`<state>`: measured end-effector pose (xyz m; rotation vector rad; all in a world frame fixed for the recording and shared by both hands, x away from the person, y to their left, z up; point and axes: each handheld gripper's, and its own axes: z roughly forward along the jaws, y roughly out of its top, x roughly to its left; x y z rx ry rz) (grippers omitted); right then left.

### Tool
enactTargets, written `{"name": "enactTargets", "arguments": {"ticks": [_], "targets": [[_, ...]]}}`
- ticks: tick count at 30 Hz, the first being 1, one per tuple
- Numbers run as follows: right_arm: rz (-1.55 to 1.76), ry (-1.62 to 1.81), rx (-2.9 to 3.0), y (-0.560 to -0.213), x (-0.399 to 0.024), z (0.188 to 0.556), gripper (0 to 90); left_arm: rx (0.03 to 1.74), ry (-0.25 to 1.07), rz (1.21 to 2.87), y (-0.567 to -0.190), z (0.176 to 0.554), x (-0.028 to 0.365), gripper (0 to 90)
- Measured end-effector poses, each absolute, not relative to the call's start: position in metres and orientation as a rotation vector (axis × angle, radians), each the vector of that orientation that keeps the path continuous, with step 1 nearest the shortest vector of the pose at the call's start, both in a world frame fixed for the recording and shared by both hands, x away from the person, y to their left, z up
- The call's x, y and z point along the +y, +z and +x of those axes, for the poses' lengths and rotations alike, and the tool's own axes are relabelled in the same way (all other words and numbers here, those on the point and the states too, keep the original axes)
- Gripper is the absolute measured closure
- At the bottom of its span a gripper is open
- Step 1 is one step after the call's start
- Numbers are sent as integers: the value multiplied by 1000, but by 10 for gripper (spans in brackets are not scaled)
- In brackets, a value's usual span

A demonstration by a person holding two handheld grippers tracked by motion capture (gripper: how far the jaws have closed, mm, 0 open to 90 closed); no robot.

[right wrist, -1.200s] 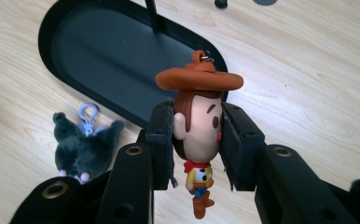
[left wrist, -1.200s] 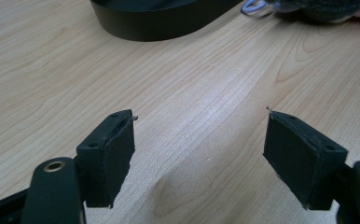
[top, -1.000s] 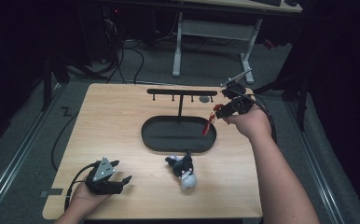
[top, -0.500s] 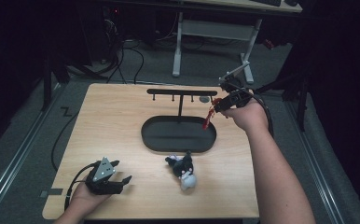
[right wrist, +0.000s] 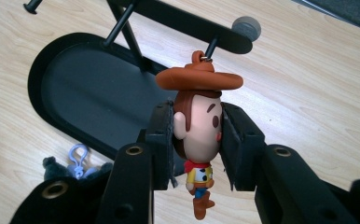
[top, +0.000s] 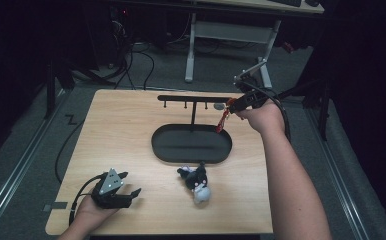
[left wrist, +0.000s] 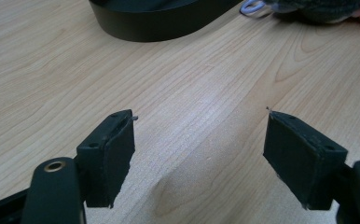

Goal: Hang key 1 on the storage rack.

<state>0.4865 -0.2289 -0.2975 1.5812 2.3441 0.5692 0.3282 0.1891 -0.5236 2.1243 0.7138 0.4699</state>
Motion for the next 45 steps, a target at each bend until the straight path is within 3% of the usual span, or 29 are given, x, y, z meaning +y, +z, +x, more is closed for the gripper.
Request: {"name": "enactTargets", "arguments": {"ticks": [16,36,39,45], "targets": [[1660,539,2337,-322,-244,487,670,709,469,2128,-524,328,189,252],[1703,517,2380,-380,-240,496,661,699,463,2145,-525,327,188,253],[1709,535,2373,-384,-239,497,631,699,462,2143,-525,327,188,254],[1726,568,2343,-388,-237,500,459,695,462,2144,-525,328,187,254]]}}
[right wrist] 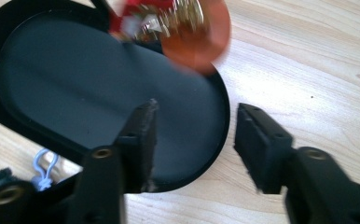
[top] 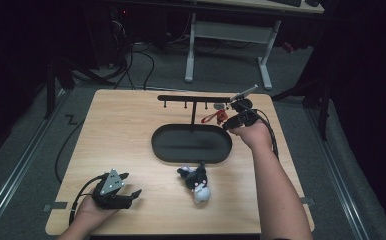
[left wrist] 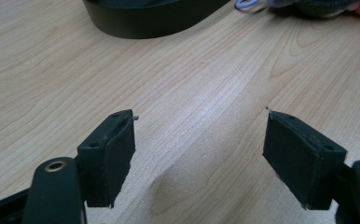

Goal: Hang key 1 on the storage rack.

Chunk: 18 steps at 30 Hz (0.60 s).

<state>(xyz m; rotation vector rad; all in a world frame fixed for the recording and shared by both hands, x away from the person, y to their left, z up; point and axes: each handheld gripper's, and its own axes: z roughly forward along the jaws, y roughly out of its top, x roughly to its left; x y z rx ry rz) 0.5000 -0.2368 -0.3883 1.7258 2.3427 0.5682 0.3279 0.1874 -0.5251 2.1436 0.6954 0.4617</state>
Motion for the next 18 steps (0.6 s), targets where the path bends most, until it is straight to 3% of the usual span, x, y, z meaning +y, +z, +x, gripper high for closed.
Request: {"name": "enactTargets", "arguments": {"ticks": [18], "targets": [[1732,590,2340,-389,-245,475,428,681,462,2155,-525,328,184,255]]}}
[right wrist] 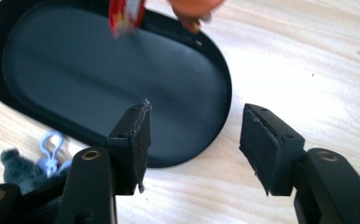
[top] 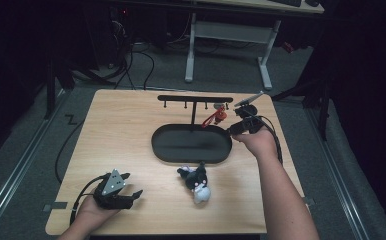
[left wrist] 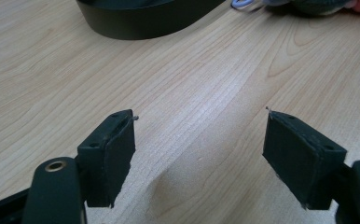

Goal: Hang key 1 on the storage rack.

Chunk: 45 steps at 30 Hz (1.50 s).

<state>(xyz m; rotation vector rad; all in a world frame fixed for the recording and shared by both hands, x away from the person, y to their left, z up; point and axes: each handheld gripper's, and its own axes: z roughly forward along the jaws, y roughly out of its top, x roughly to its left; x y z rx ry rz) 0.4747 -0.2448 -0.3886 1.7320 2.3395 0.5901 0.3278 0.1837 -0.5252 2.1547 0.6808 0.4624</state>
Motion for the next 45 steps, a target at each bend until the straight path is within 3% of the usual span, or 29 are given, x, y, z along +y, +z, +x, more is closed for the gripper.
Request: {"name": "enactTargets", "arguments": {"ticks": [14,30,33,40,43,45], "targets": [[1667,625,2328,-409,-250,425,382,681,454,2166,-525,328,179,265],[1490,783,2165,-474,-263,338,388,721,458,2165,-523,323,169,337],[1523,865,2109,-487,-267,321,423,723,504,2164,-516,320,159,451],[1488,924,2015,-504,-281,288,538,747,394,2166,-509,321,122,788],[1495,937,1993,-504,-289,286,531,761,386,2162,-510,325,99,880],[1533,976,2000,-508,-290,286,524,765,385,2180,-513,329,82,897]]}}
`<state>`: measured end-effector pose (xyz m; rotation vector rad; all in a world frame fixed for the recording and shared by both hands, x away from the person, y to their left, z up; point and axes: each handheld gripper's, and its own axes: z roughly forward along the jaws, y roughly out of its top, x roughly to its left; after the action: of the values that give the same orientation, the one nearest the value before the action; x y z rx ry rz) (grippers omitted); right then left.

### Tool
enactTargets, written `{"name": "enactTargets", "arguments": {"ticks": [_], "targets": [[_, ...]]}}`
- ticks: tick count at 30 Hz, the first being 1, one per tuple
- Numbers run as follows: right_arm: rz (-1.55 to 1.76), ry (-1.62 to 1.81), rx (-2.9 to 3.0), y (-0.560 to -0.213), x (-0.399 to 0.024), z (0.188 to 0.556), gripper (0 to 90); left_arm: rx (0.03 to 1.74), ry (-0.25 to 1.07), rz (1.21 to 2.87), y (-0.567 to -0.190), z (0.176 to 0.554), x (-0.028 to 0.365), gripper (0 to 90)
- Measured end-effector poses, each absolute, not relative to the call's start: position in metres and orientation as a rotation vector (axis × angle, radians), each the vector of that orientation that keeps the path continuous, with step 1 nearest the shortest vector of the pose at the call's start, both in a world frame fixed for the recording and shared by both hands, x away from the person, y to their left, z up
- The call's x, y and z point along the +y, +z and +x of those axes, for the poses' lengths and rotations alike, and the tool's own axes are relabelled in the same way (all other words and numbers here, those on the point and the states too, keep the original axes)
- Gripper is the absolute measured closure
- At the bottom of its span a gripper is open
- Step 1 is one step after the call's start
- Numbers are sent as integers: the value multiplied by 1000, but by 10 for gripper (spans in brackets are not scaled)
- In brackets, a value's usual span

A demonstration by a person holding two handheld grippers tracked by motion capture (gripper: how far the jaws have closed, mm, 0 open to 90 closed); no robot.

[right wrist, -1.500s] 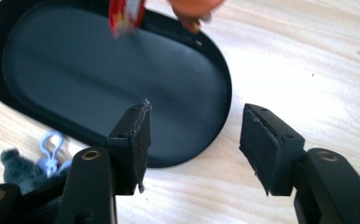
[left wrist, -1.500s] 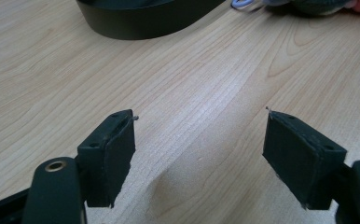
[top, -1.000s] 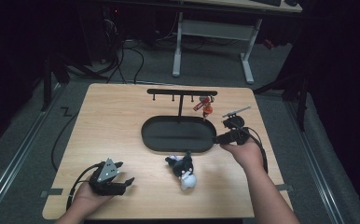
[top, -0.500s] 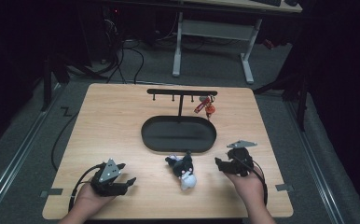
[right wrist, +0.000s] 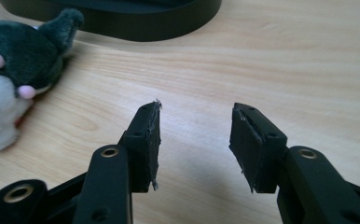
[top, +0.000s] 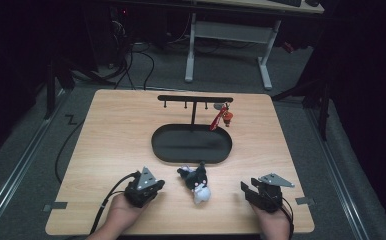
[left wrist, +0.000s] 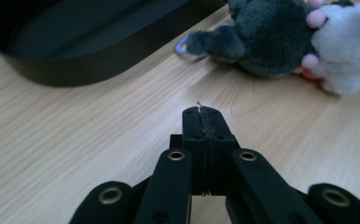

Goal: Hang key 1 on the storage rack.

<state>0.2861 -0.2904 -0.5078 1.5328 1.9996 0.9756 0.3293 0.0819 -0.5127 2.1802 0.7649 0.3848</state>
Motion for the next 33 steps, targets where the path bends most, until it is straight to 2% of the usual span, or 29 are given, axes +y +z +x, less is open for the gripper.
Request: {"name": "enactTargets", "arguments": {"ticks": [5,10,21,23,27,32,33], "targets": [[1485,948,2025,-509,-284,287,509,751,385,2220,-519,342,47,898],[1462,939,2038,-509,-281,287,507,716,375,2246,-522,344,28,898],[1494,950,2011,-510,-293,287,495,583,311,2268,-520,330,-30,895],[1493,947,2010,-510,-294,287,493,578,308,2266,-520,329,-30,885],[1496,939,2018,-512,-296,286,489,614,338,2254,-522,331,-5,793],[1487,937,2026,-513,-294,286,497,712,414,2204,-515,338,56,753],[1483,931,2031,-513,-294,287,496,744,447,2189,-511,341,80,742]]}}
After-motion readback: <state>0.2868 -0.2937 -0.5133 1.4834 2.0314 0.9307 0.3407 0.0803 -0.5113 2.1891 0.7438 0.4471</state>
